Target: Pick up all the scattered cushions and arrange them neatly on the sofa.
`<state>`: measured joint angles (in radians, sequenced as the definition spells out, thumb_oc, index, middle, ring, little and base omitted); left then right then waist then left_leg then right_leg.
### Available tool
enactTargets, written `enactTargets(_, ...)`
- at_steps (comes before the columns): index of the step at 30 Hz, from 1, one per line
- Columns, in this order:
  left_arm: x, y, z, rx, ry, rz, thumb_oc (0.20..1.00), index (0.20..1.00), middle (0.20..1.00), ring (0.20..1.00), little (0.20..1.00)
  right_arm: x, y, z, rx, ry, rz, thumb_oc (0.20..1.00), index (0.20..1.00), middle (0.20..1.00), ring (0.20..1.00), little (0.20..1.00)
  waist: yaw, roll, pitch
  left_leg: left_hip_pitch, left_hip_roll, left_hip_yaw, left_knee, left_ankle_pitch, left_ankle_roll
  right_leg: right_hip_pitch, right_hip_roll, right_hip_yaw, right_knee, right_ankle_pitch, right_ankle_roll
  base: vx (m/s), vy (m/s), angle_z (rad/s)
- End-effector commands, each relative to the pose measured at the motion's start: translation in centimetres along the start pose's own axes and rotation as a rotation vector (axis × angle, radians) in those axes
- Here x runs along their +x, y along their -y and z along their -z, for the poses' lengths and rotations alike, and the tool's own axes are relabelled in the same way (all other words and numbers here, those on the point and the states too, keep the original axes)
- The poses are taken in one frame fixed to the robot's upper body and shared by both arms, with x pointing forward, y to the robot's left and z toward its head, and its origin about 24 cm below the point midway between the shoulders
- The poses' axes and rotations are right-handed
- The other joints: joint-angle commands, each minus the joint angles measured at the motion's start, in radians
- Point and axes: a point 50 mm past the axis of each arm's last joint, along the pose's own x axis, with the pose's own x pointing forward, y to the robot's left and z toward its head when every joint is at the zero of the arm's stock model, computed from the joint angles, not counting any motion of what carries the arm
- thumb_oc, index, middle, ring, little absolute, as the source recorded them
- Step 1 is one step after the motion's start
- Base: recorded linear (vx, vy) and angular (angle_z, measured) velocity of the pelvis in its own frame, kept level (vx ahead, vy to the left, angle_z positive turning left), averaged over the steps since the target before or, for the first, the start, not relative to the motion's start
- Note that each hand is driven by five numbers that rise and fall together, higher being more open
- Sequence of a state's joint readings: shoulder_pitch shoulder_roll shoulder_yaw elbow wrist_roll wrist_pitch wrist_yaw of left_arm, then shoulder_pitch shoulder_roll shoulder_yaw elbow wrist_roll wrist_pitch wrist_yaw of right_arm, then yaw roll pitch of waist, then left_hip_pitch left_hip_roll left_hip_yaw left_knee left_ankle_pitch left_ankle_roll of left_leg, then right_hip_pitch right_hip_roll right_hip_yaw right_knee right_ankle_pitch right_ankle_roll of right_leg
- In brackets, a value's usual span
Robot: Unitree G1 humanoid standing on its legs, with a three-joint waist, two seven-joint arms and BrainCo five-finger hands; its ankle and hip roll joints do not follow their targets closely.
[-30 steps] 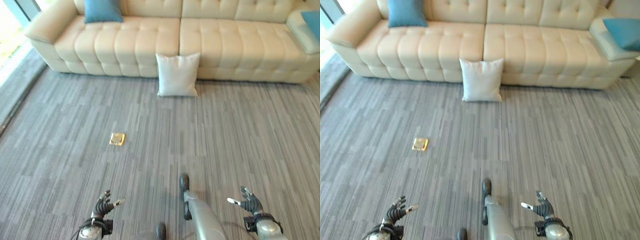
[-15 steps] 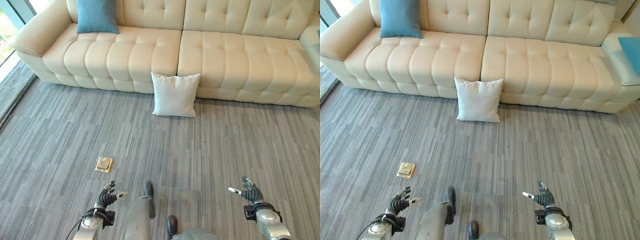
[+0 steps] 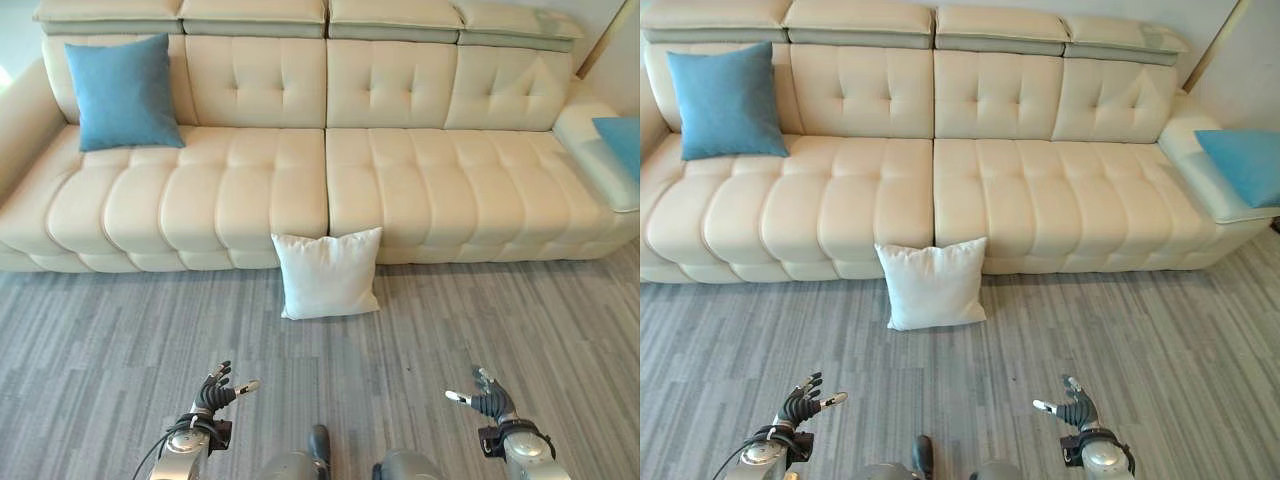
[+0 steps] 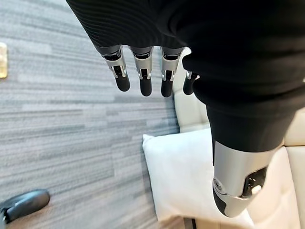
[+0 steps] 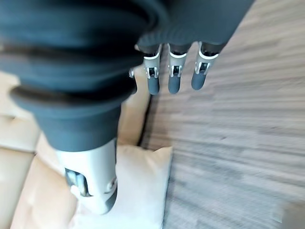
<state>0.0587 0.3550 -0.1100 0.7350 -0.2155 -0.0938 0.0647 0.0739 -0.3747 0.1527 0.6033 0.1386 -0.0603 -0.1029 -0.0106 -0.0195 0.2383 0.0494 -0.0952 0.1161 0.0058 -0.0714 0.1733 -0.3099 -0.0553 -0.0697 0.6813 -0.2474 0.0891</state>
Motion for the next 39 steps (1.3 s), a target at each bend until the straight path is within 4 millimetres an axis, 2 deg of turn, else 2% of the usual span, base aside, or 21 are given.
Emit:
enactTargets(1, -0.7, -2.0, 0.5, 0.042, 0.008, -0.045, 1.0, 1.0, 1.0, 1.0, 1.0, 0.7, 1.9, -1.6, -0.024, 0.059, 0.046, 1.0, 1.0, 1.0, 1.0, 1.0, -0.009, -0.04, 0.023, 0.018, 0.043, 0.008, 0.048, -0.041, -0.131, 0.082, -0.03, -0.087, -0.486, 0.293, 0.032, 0.25, -0.007, 0.33)
enactTargets(2, -0.7, -2.0, 0.5, 0.041, 0.007, -0.045, 1.0, 1.0, 1.0, 1.0, 1.0, 0.7, 1.9, -1.6, -0.025, 0.059, 0.046, 1.0, 1.0, 1.0, 1.0, 1.0, -0.011, -0.037, 0.026, 0.023, 0.047, 0.006, 0.047, -0.044, -0.132, 0.09, -0.026, -0.09, -0.492, 0.294, 0.032, 0.39, -0.019, 0.46)
enactTargets(3, -0.7, -1.9, 0.6, 0.047, 0.003, -0.042, 1.0, 1.0, 1.0, 1.0, 1.0, 0.7, 2.3, -1.3, -0.028, 0.043, 0.058, 1.0, 1.0, 1.0, 1.0, 1.0, -0.023, -0.038, 0.027, 0.059, 0.038, -0.013, 0.042, -0.064, -0.142, 0.068, -0.019, -0.091, -0.583, 0.324, 0.05, 0.37, -0.035, 0.51)
enactTargets(5, -0.7, -1.7, 0.8, 0.053, -0.002, -0.04, 1.0, 1.0, 1.0, 1.0, 1.0, 0.6, 2.5, -1.0, -0.026, 0.029, 0.064, 1.0, 1.0, 1.0, 1.0, 1.0, -0.038, -0.039, 0.025, 0.091, 0.036, -0.03, 0.048, -0.085, -0.153, 0.037, -0.025, -0.089, -0.618, 0.357, 0.061, 0.43, -0.064, 0.53)
enactTargets(8, -0.8, -1.4, 1.1, 0.058, -0.006, -0.023, 1.0, 1.0, 1.0, 1.0, 1.0, 0.2, 2.9, 0.0, -0.025, 0.0, 0.071, 1.0, 1.0, 1.0, 1.0, 1.0, -0.049, -0.045, 0.006, 0.13, 0.028, -0.054, 0.088, -0.109, -0.173, 0.07, -0.037, -0.088, -0.635, 0.39, 0.052, 0.37, -0.105, 0.54)
enactTargets(10, -0.8, -1.1, 1.3, 0.073, -0.016, -0.01, 1.0, 1.0, 1.0, 1.0, 1.0, 0.0, 3.3, 0.3, -0.027, -0.009, 0.078, 1.0, 1.0, 1.0, 1.0, 1.0, -0.056, -0.036, -0.009, 0.115, 0.054, -0.056, 0.185, -0.076, -0.216, 0.112, -0.026, -0.082, -0.635, 0.389, 0.031, 0.28, -0.148, 0.49)
enactTargets(11, -0.8, -1.1, 1.3, 0.073, -0.016, -0.011, 1.0, 1.0, 1.0, 1.0, 1.0, 0.0, 3.3, 0.3, -0.026, -0.008, 0.078, 1.0, 1.0, 1.0, 1.0, 1.0, -0.059, -0.039, -0.012, 0.111, 0.051, -0.058, 0.184, -0.072, -0.215, 0.109, -0.03, -0.083, -0.636, 0.391, 0.031, 0.17, -0.203, 0.35)
enactTargets(12, -0.7, -0.8, 0.9, 0.066, -0.003, -0.005, 1.0, 1.0, 1.0, 1.0, 1.0, 0.0, 3.9, 0.1, -0.03, 0.002, 0.096, 1.0, 1.0, 1.0, 1.0, 1.0, -0.061, -0.048, -0.004, 0.031, 0.082, -0.044, 0.382, -0.001, -0.261, 0.141, -0.035, -0.084, -0.63, 0.39, 0.011, 0.1, -0.176, 0.58)
enactTargets(13, -0.7, -0.7, 0.7, 0.064, 0.005, 0.003, 1.0, 1.0, 1.0, 1.0, 1.0, 0.0, 4.0, -0.1, -0.025, 0.005, 0.103, 1.0, 1.0, 1.0, 1.0, 1.0, -0.063, -0.056, -0.004, -0.017, 0.092, -0.03, 0.461, 0.017, -0.256, 0.151, -0.04, -0.084, -0.633, 0.38, -0.002, 0.18, -0.243, 0.5)
enactTargets(14, -0.5, -0.6, 0.5, 0.048, 0.012, 0.005, 1.0, 1.0, 1.0, 1.0, 1.0, 0.1, 4.6, -0.2, -0.02, 0.006, 0.122, 1.0, 1.0, 1.0, 1.0, 1.0, -0.061, -0.06, -0.003, -0.063, 0.125, 0.0, 0.532, 0.026, -0.252, 0.182, -0.024, -0.072, -0.643, 0.348, -0.032, 0.16, -0.118, 0.26)
enactTargets(15, -0.4, -0.4, 0.5, 0.043, 0.004, 0.009, 1.0, 1.0, 1.0, 1.0, 1.0, 0.1, 4.9, -0.3, -0.024, 0.005, 0.132, 1.0, 1.0, 1.0, 1.0, 1.0, -0.056, -0.054, -0.001, -0.068, 0.144, 0.016, 0.501, -0.001, -0.237, 0.199, -0.015, -0.069, -0.642, 0.329, -0.037, 0.19, -0.071, -0.16)
enactTargets(18, -0.2, 0.1, 0.4, 0.064, 0.002, 0.026, 1.0, 1.0, 1.0, 1.0, 1.0, 0.2, 5.4, -0.2, -0.029, -0.008, 0.155, 1.0, 1.0, 1.0, 1.0, 1.0, -0.045, -0.064, 0.001, -0.112, 0.14, 0.017, 0.363, -0.049, -0.218, 0.229, -0.026, -0.055, -0.651, 0.311, -0.028, 0.15, 0.024, -0.3)
enactTargets(19, -0.1, 0.1, 0.2, 0.071, 0.009, 0.031, 1.0, 1.0, 1.0, 1.0, 1.0, 0.2, 5.5, -0.2, -0.031, -0.009, 0.16, 1.0, 1.0, 1.0, 1.0, 1.0, -0.044, -0.064, -0.002, -0.112, 0.133, 0.013, 0.277, -0.043, -0.218, 0.232, -0.028, -0.053, -0.656, 0.308, -0.022, 0.11, 0.065, -0.13)
enactTargets(22, -0.2, -0.1, 0.4, 0.088, -0.001, 0.022, 1.0, 1.0, 1.0, 1.0, 1.0, 0.2, 5.6, 0.3, -0.045, -0.036, 0.166, 1.0, 1.0, 1.0, 1.0, 1.0, -0.036, -0.047, -0.004, -0.093, 0.125, -0.002, 0.155, -0.026, -0.22, 0.235, -0.015, -0.04, -0.637, 0.3, -0.012, 0.07, 0.114, -0.14)
enactTargets(24, -0.2, -0.1, 0.4, 0.088, -0.004, 0.024, 1.0, 1.0, 1.0, 1.0, 1.0, 0.2, 5.5, 0.4, -0.047, -0.04, 0.163, 1.0, 1.0, 1.0, 1.0, 1.0, -0.036, -0.039, 0.0, -0.078, 0.119, -0.007, 0.135, -0.02, -0.217, 0.229, -0.011, -0.035, -0.624, 0.297, -0.009, 0.03, 0.126, -0.31)
enactTargets(25, -0.4, -0.2, 0.8, 0.084, -0.017, 0.02, 1.0, 1.0, 1.0, 1.0, 1.0, 0.2, 5.0, 0.3, -0.039, -0.035, 0.15, 1.0, 1.0, 1.0, 1.0, 1.0, -0.038, -0.038, -0.011, -0.049, 0.104, -0.009, 0.079, -0.013, -0.209, 0.216, -0.01, -0.022, -0.623, 0.318, 0.0, 0.03, 0.116, -0.3)
enactTargets(28, -0.4, -0.9, 0.9, 0.087, -0.018, 0.005, 1.0, 1.0, 1.0, 1.0, 1.0, 0.4, 4.4, 0.3, -0.038, -0.034, 0.136, 1.0, 1.0, 1.0, 1.0, 1.0, -0.028, -0.041, -0.019, -0.02, 0.09, 0.008, 0.02, 0.005, -0.194, 0.205, -0.011, 0.003, -0.635, 0.334, 0.013, 0.02, 0.11, -0.29)
enactTargets(31, -0.4, -1.5, 0.8, 0.082, -0.018, -0.017, 1.0, 1.0, 1.0, 1.0, 1.0, 0.7, 4.0, -0.2, -0.052, -0.024, 0.122, 1.0, 1.0, 1.0, 1.0, 1.0, -0.016, -0.04, -0.015, -0.003, 0.082, 0.012, -0.005, 0.009, -0.182, 0.191, -0.015, 0.015, -0.628, 0.34, 0.026, -0.01, 0.081, -0.25)
enactTargets(34, -0.4, -2.7, 0.3, 0.066, 0.004, -0.064, 1.0, 1.0, 1.0, 1.0, 1.0, 1.4, 3.3, -1.8, -0.088, 0.028, 0.093, 1.0, 1.0, 1.0, 1.0, 1.0, 0.005, -0.036, 0.013, -0.002, 0.078, 0.03, -0.014, 0.014, -0.163, 0.135, -0.019, 0.01, -0.543, 0.341, 0.05, -0.08, 0.055, -0.45)
enactTargets(36, -0.3, -3.4, -0.4, 0.06, 0.028, -0.09, 1.0, 1.0, 1.0, 1.0, 1.0, 1.8, 3.2, -2.7, -0.103, 0.058, 0.089, 1.0, 1.0, 1.0, 1.0, 1.0, 0.011, -0.027, 0.032, -0.027, 0.087, 0.03, 0.012, 0.013, -0.158, 0.118, -0.024, 0.009, -0.463, 0.309, 0.048, -0.11, -0.041, -0.47)
enactTargets(39, 0.0, -4.0, -1.8, 0.045, 0.077, -0.112, 1.0, 1.0, 1.0, 1.0, 1.0, 2.1, 3.4, -3.6, -0.112, 0.088, 0.1, 1.0, 1.0, 1.0, 1.0, 1.0, 0.033, -0.037, 0.037, -0.105, 0.088, 0.02, 0.057, 0.005, -0.172, 0.161, -0.05, 0.005, -0.521, 0.28, 0.028, -0.09, -0.128, -0.06)
